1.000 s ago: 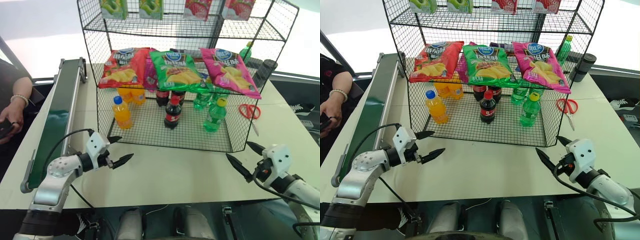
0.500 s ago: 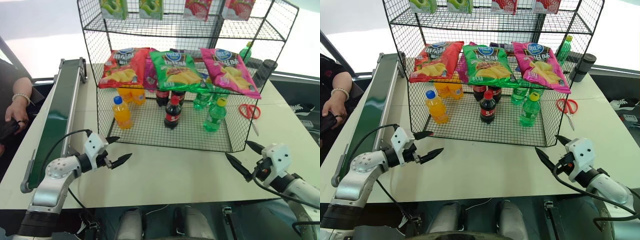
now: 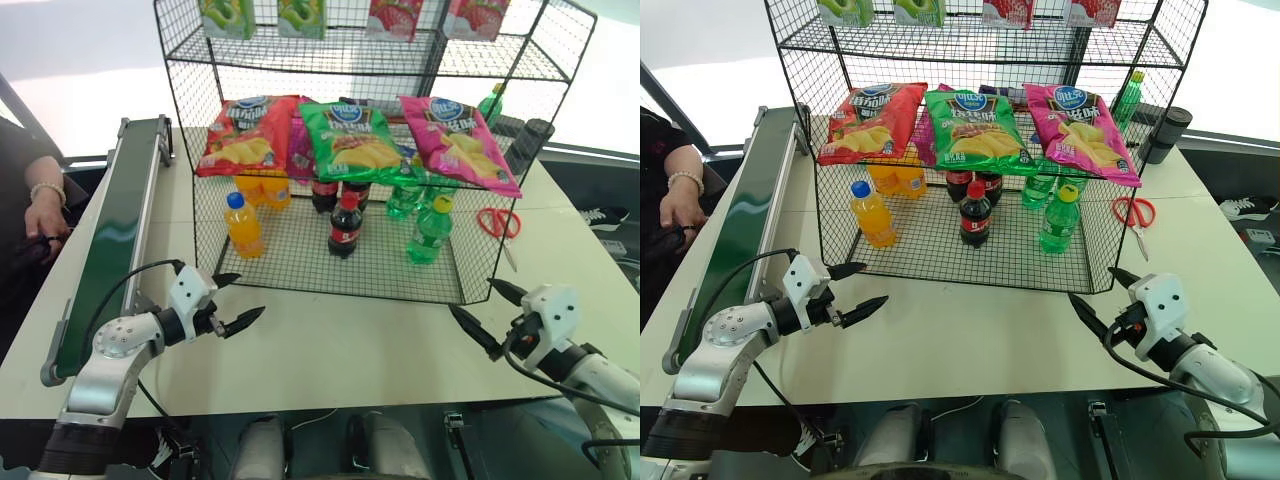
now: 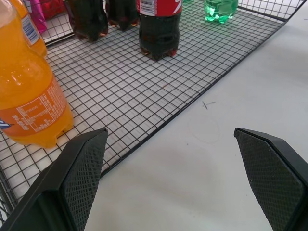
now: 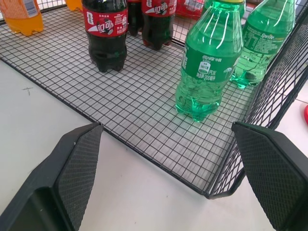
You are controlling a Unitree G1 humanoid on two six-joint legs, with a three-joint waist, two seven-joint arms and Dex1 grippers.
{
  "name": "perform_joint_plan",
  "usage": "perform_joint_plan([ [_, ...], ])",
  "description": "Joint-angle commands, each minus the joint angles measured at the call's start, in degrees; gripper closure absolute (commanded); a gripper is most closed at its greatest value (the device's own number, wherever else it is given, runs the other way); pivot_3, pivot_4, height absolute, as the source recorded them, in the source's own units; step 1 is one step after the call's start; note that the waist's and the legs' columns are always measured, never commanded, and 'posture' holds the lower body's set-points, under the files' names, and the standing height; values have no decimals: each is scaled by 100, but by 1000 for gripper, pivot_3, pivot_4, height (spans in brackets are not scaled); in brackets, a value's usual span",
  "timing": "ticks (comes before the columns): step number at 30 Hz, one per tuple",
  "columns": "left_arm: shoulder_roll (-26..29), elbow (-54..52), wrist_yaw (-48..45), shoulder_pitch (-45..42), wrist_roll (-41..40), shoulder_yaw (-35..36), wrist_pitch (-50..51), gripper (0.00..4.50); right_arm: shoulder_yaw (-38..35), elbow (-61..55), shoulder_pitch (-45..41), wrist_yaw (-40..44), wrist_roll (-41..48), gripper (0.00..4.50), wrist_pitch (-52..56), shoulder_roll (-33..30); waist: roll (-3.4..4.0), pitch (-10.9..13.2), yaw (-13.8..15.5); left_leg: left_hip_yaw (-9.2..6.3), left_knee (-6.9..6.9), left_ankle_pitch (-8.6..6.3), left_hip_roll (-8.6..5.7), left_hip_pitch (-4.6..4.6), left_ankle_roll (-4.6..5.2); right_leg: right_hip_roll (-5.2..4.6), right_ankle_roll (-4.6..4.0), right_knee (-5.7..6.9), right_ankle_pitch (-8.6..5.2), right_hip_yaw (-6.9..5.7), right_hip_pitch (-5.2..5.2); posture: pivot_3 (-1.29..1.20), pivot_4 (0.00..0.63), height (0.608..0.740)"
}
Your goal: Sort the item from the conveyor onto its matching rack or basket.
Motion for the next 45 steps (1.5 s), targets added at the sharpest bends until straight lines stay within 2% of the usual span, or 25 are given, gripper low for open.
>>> perform_joint_plan([
  [1, -16, -185, 30, -29, -32, 39, -28, 0, 0, -86, -23, -34, 1, 39, -25, 5, 0, 0, 0, 0, 0, 0, 0, 0, 0, 0, 0, 0, 0, 0, 0, 0, 150, 735],
  [45, -62, -228, 38, -19, -8, -1, -5, 0, 127, -223, -49, -95, -30, 39, 80, 21, 0, -1, 0, 0, 6, 0, 1, -1, 0, 0, 0, 3, 0, 0, 1, 0, 150, 735],
])
